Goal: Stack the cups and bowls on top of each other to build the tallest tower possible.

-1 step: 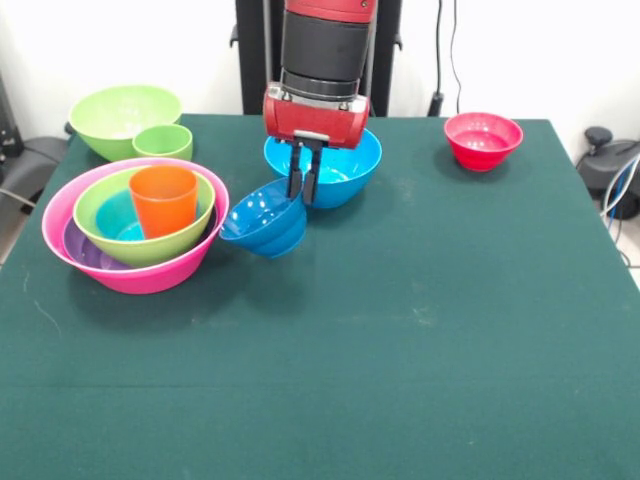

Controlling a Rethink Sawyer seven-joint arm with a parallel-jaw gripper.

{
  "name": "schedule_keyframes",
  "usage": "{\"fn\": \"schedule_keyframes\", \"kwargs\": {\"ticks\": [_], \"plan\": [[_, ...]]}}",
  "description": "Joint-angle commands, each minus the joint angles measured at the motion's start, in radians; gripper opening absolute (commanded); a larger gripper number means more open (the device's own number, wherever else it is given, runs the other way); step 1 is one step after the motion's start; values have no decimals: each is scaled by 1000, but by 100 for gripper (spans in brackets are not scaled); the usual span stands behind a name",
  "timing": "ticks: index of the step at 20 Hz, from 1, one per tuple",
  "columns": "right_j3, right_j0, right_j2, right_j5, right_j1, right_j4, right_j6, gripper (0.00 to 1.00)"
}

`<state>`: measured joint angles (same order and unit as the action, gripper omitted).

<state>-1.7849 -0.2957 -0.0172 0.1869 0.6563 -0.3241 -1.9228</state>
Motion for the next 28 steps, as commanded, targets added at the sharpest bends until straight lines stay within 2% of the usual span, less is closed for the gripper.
{"fn": "schedule_keyframes", "kwargs": {"ticks": [1,16,24,28], "plan": [[-83,-5,-100,146,38,4,-14,0],[-128,8,-109,184,83,24,-35,0],[-131,7,-94,304,182,17,24,0],[-114,-13,-96,370,223,4,65,0]]}}
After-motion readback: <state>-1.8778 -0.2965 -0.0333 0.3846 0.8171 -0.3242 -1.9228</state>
